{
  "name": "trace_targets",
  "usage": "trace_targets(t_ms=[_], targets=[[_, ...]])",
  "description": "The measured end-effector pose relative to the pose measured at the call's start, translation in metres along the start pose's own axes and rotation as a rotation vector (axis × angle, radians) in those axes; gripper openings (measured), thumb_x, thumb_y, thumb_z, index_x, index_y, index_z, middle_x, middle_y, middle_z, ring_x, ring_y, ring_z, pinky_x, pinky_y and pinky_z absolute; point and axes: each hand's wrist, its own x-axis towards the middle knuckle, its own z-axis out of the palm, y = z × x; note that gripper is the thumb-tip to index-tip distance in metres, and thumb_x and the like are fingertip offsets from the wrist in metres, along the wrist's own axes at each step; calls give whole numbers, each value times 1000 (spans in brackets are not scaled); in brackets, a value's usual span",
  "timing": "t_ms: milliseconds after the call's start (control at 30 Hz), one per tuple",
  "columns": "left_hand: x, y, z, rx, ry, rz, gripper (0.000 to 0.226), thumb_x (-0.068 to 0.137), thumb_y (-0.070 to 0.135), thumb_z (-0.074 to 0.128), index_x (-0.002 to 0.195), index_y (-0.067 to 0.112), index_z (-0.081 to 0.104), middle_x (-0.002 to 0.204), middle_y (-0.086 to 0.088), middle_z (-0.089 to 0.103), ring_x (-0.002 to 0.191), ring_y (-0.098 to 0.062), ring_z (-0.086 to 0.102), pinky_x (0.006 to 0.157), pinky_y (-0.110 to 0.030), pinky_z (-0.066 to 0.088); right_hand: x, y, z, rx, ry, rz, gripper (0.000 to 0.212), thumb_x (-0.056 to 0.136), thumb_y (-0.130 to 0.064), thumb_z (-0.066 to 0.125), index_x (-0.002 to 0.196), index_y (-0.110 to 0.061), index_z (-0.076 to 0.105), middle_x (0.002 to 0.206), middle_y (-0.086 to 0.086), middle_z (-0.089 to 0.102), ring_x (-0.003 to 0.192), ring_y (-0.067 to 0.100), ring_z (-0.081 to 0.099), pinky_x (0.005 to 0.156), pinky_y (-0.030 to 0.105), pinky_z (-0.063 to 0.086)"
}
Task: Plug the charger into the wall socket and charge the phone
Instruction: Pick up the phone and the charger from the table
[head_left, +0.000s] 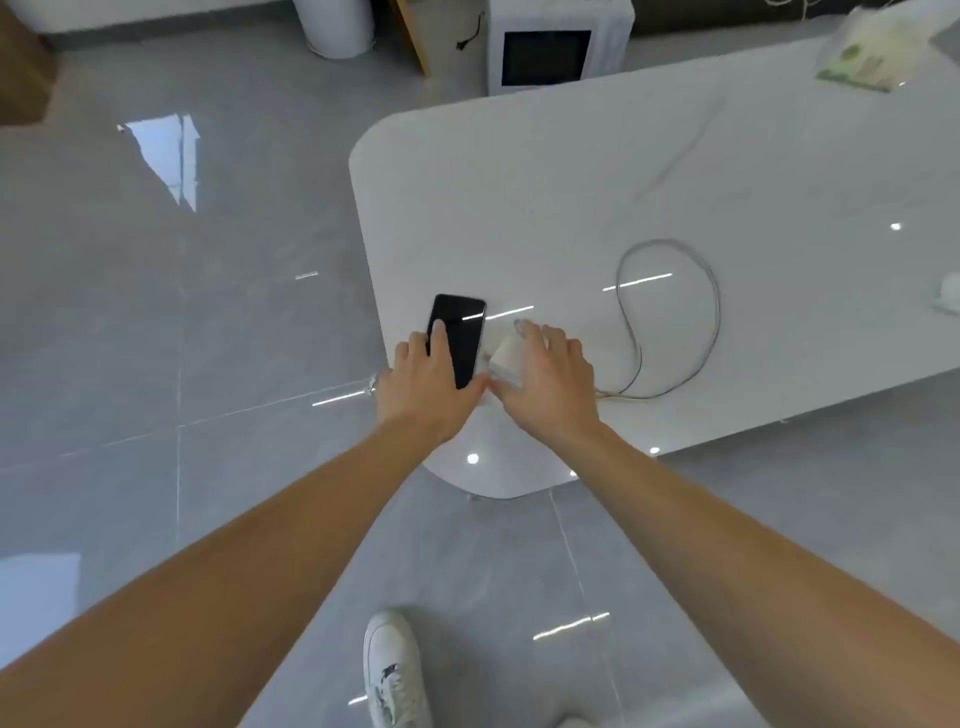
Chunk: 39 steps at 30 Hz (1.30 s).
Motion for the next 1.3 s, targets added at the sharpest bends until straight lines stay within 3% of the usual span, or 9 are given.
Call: trace_targets(t_ms=[133, 333, 433, 533, 700, 900, 1033, 1167, 1300], targets=[[12, 11, 14, 58, 18, -31, 101, 91, 59, 65, 162, 3, 19, 142, -17, 44, 128, -35, 46, 93, -43, 50, 11, 5, 12, -42, 16, -1, 73, 89, -41, 75, 149, -14, 44, 130, 14, 58, 118, 37, 53, 85, 47, 50], [17, 7, 23, 144, 49, -57, 85, 87, 57, 72, 139, -2, 41, 125, -17, 49, 109, -33, 50, 83, -35, 47, 18, 10, 16, 29, -13, 106, 58, 85, -35, 78, 129, -6, 54, 125, 17, 56, 116, 37, 52, 88, 42, 46], [21, 10, 18, 55, 9, -116, 80, 77, 54, 81, 126, 2, 45, 114, -13, 44, 107, -33, 49, 89, -34, 45, 22, 13, 16, 119, -87, 138, 60, 86, -35, 77, 130, -3, 52, 128, 19, 52, 116, 39, 51, 91, 39, 42], [20, 13, 12, -66, -61, -172, 76, 72, 45, 84, 123, 3, 46, 106, -9, 37, 111, -34, 51, 97, -39, 48, 24, 17, 12, 162, -110, 132, 60, 85, -36, 77, 126, -1, 52, 125, 18, 50, 106, 38, 56, 82, 35, 41], [10, 16, -7, -346, -68, -267, 83, 69, 34, 90, 131, 4, 43, 112, -6, 44, 95, -29, 58, 74, -41, 55, 20, 13, -14, 234, -149, 147, 63, 82, -40, 82, 122, -3, 51, 112, 6, 40, 87, 29, 54, 71, 34, 40], [-34, 18, -73, -516, -45, -275, 89, 57, 38, 87, 131, 18, 42, 114, -3, 60, 92, -29, 71, 74, -47, 65, 5, -16, -77, 396, -171, 220, 59, 82, -35, 80, 122, -8, 47, 111, 10, 56, 92, 31, 62, 67, 38, 50], [-73, 17, -138, -676, -23, -305, 88, 52, 38, 81, 129, 26, 41, 105, 0, 67, 87, -25, 73, 60, -34, 58, -22, -56, -140, 628, -153, 299, 54, 86, -32, 76, 127, -10, 48, 110, 8, 60, 92, 28, 64, 63, 31, 51], [-123, 25, -221, -780, 94, -325, 74, 69, 27, 88, 121, 30, 37, 98, 12, 61, 75, -7, 68, 54, -23, 55, -59, -107, -210, 800, -209, 292, 55, 85, -27, 79, 130, -12, 52, 116, 14, 65, 86, 27, 72, 68, 33, 63], [-178, 29, -302, -873, 238, -378, 74, 73, 32, 90, 128, 23, 41, 100, 16, 60, 88, -10, 68, 76, -37, 64, -100, -160, -280, 981, -271, 276, 51, 83, -24, 83, 124, -15, 54, 114, 17, 68, 68, 23, 76, 70, 35, 66]])
